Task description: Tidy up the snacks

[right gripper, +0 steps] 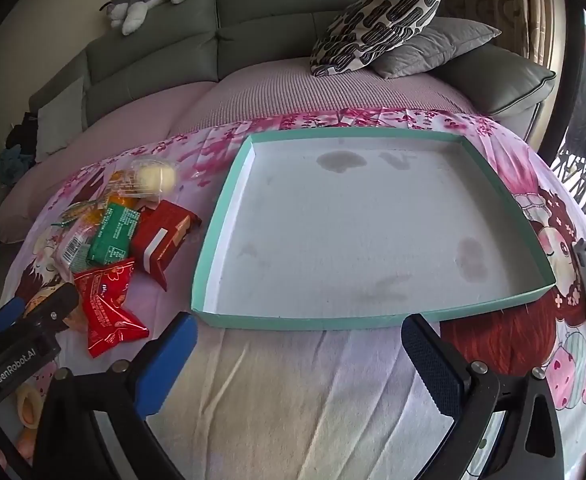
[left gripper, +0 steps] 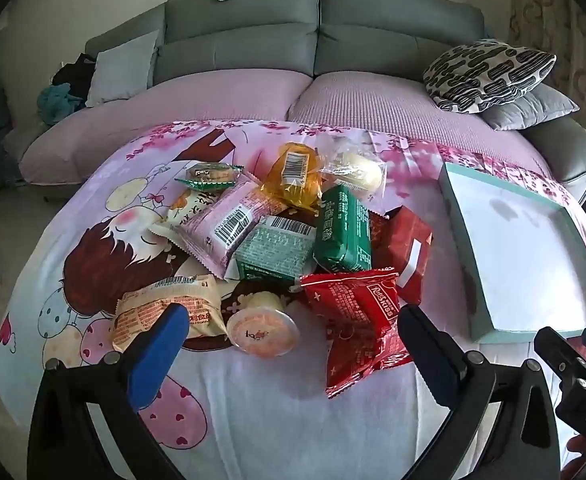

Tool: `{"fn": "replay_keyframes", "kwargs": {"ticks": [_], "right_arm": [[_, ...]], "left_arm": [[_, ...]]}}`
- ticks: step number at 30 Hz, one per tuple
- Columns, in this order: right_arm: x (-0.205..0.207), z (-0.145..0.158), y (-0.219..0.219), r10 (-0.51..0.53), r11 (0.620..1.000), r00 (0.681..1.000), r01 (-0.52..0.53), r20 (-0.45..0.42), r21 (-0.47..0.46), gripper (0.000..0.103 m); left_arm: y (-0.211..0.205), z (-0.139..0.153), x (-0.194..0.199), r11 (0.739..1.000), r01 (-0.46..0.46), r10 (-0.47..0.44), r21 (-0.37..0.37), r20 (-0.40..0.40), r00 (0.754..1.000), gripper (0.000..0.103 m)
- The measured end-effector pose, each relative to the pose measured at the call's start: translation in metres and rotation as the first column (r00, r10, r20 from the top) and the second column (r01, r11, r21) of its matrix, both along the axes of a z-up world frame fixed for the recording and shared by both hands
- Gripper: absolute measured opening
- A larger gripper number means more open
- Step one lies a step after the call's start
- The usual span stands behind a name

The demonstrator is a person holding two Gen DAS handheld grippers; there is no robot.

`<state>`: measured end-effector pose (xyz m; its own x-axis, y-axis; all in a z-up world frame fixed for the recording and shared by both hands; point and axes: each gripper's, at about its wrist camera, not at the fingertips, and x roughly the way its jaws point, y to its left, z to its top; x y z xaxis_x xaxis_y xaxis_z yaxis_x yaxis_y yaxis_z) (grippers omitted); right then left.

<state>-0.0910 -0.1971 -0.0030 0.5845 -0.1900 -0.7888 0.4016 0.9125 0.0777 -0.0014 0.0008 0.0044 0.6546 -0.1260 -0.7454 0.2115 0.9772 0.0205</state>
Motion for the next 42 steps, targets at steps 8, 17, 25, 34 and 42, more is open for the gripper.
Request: {"fn": "replay_keyframes", "kwargs": {"ticks": [8, 17, 25, 34, 42], "right_arm": [[0.0005, 0.0016, -0.0012, 0.001, 1.000, 1.000, -0.001, 0.007, 0.004, 0.103], [0.0015, 0.0016, -0.0015, -0.005, 1.000, 1.000, 0.005, 0.005, 0.008, 0.103], [0.0028, 0.0000, -0.0021, -0.012, 1.000, 1.000, 0.012, -0.002, 0.014, 0.103], [0.0026, -0.0024, -0.0033, -0.016, 1.000, 1.000, 0.016, -0.009, 0.016, 0.103], [0.0038, -0.0036, -0.0036, -0.018, 1.000, 1.000, 0.019, -0.018, 0.018, 0.103]], "left_arm": [[0.0026, 0.0057, 0.0018, 1.000, 0.002, -0.002, -0.017, 0.002, 1.000, 0.103], [0.0032, 0.0077, 0.0037, 1.000, 0.006, -0.006, -0.019, 0.004, 1.000, 0.103], [0.0047, 0.0076, 0.0048, 1.000, 0.004, -0.004, -0.022, 0.001, 1.000, 0.103], [0.0038, 0.0065, 0.0073, 1.000, 0.004, -0.004, -0.018, -0.008, 1.000, 0.103], [0.0048, 0.0050, 0.0080, 1.000, 0.001, -0.002, -0.016, -0.016, 1.000, 0.103]]}}
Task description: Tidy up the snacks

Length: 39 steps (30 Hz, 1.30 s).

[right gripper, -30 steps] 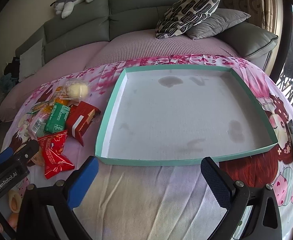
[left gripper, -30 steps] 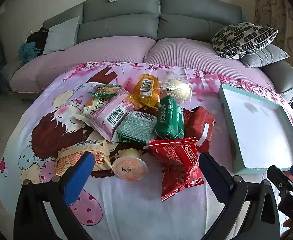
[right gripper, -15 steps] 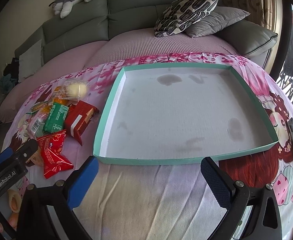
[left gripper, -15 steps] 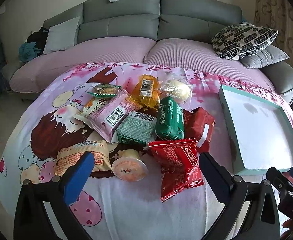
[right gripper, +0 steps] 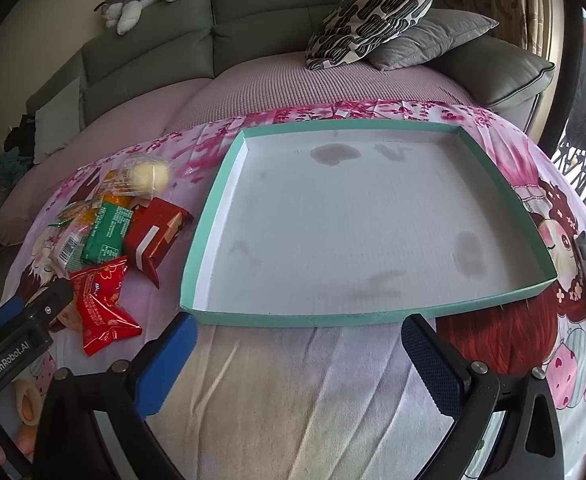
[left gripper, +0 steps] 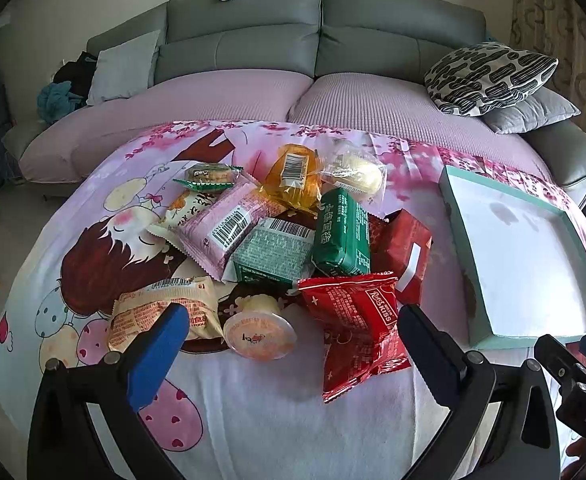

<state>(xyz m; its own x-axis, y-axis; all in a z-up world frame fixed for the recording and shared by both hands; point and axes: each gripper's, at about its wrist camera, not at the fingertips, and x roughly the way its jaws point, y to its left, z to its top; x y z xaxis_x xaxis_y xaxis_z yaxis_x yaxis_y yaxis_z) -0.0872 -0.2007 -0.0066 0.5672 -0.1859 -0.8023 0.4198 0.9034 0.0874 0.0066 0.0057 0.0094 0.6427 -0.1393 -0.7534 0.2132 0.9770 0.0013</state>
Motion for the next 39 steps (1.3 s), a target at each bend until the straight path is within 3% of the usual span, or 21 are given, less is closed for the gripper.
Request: {"fn": "replay_keyframes", "kwargs": {"ticks": [39], "right_arm": [[0.0006, -0.0050, 0.0052, 0.028, 1.000, 1.000, -0.028, -0.004, -0.005, 0.103]], "left_arm": [[0.0032, -0.0023, -0.0007, 1.000, -0.011, 0.011, -0.007, -0.001, 1.000, 0.103]]}}
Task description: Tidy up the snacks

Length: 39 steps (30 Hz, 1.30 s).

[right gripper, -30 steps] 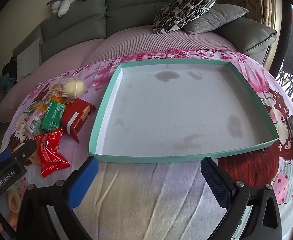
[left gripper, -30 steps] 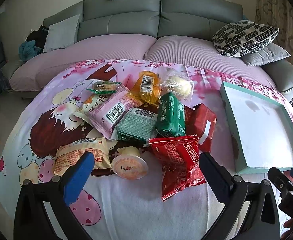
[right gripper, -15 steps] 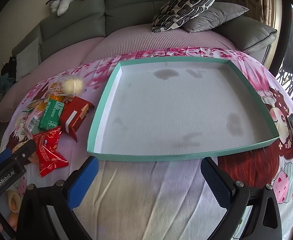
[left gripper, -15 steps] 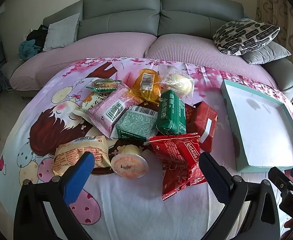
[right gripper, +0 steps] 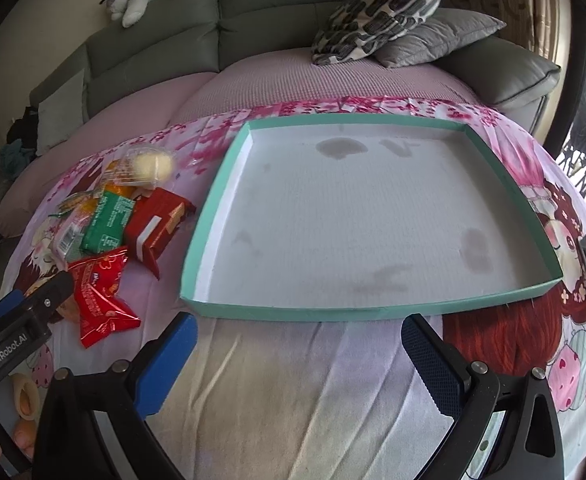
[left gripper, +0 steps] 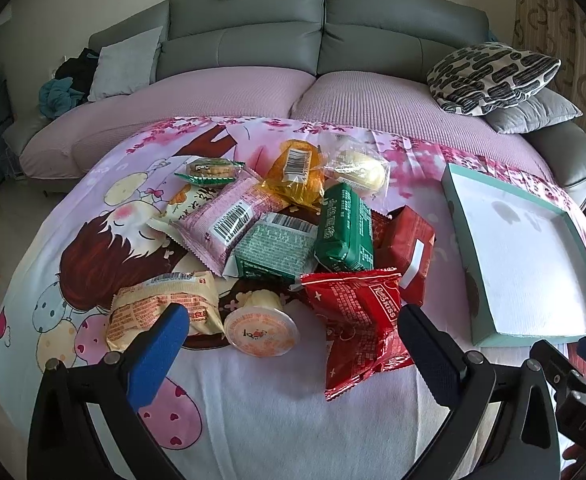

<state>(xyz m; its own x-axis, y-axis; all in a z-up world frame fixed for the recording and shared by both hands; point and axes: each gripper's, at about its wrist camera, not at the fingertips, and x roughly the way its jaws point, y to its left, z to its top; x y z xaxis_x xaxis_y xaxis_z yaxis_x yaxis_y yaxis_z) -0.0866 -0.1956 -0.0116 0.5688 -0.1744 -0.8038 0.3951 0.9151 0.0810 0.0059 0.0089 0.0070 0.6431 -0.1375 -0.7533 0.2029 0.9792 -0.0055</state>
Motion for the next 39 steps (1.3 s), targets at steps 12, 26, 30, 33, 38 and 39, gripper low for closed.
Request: {"fn": "replay_keyframes", "kwargs": {"ticks": [12, 26, 30, 33, 38, 39], "right_arm": [[0.012, 0.026, 0.053, 0.170, 0.983, 0.976, -0.158, 0.138, -0.089, 0.103], [0.052, 0.007, 0.125, 0.311, 0.949, 0.942, -0.301, 0.129, -0.092, 0.103], [0.064, -0.001, 0.127, 0.303, 0.952, 0.945, -0.294, 0.122, -0.082, 0.102], [0.070, -0.005, 0.128, 0.293, 0.955, 0.949, -0.285, 0.115, -0.083, 0.099], [0.077, -0.012, 0.129, 0.282, 0.959, 0.955, -0.276, 0.095, -0.071, 0.087], [0.078, -0.013, 0.129, 0.281, 0.959, 0.955, -0.276, 0.091, -0.070, 0.083]], "left_arm": [[0.064, 0.014, 0.013, 0.975, -0.212, 0.210, -0.061, -0.031, 0.977, 0.103], [0.109, -0.019, 0.039, 0.941, -0.313, 0.288, -0.128, -0.178, 0.941, 0.103], [0.105, -0.024, 0.047, 0.946, -0.289, 0.261, -0.145, -0.187, 0.947, 0.103], [0.100, -0.028, 0.053, 0.953, -0.270, 0.241, -0.139, -0.191, 0.951, 0.103], [0.101, -0.041, 0.063, 0.954, -0.268, 0.234, -0.132, -0.223, 0.946, 0.094], [0.101, -0.043, 0.063, 0.954, -0.266, 0.231, -0.137, -0.227, 0.946, 0.094]]}}
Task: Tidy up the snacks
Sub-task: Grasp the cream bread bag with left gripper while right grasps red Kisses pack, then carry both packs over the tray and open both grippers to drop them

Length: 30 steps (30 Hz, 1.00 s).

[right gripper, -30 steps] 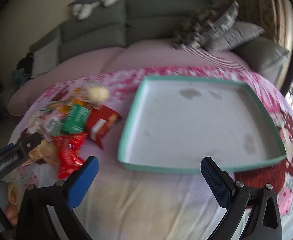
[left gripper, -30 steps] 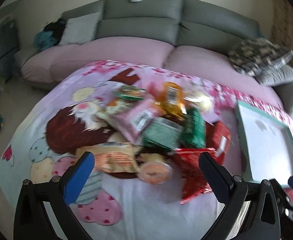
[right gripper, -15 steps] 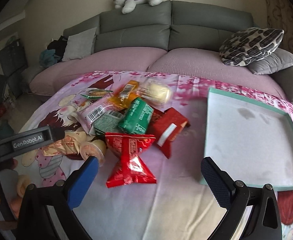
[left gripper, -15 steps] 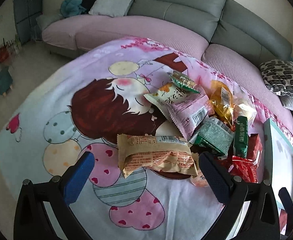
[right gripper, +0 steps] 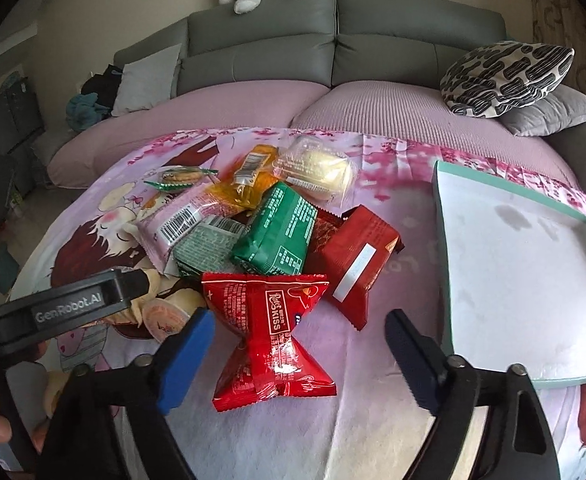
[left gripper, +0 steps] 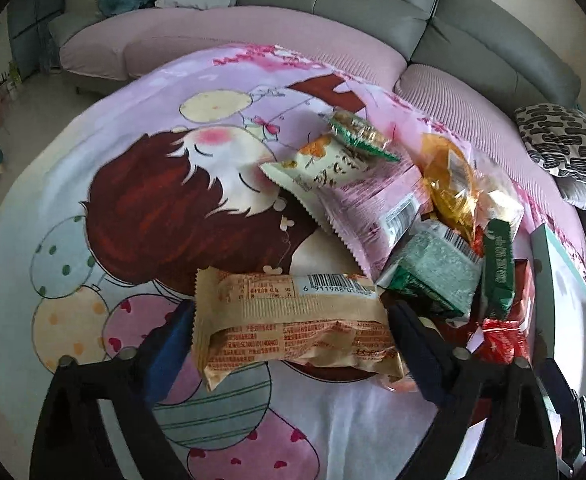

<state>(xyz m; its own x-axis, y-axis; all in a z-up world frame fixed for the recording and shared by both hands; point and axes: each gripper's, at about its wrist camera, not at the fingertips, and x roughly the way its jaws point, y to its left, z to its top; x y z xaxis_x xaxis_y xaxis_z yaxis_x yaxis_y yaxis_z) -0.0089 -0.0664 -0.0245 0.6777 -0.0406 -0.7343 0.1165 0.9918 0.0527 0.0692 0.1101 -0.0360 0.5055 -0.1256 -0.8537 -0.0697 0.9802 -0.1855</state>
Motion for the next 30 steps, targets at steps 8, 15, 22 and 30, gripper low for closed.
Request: {"fn": "replay_keyframes", "kwargs": {"ticks": [8, 15, 22, 30], "right_arm": [[0.001, -0.004, 0.004, 0.020, 1.000, 1.000, -0.020, -0.008, 0.024, 0.051], [0.000, -0.004, 0.004, 0.023, 0.999, 1.000, -0.023, -0.016, 0.025, 0.035], [-0.007, 0.005, 0.001, 0.010, 0.999, 1.000, -0.011, 0.030, 0.039, 0.033], [-0.016, 0.015, -0.004, -0.008, 0.998, 0.998, 0.004, 0.063, 0.056, 0.033]], "left_arm": [[0.000, -0.002, 0.001, 0.999, 0.020, -0.020, -0.034, 0.004, 1.000, 0.084], [-0.001, 0.001, -0.003, 0.999, 0.031, -0.030, -0.039, 0.014, 0.999, 0.077], [0.002, 0.006, -0.008, 0.998, 0.035, -0.034, -0.057, 0.030, 0.999, 0.075], [0.005, 0.018, -0.018, 0.997, 0.029, -0.024, -0.069, 0.065, 0.998, 0.074]]}}
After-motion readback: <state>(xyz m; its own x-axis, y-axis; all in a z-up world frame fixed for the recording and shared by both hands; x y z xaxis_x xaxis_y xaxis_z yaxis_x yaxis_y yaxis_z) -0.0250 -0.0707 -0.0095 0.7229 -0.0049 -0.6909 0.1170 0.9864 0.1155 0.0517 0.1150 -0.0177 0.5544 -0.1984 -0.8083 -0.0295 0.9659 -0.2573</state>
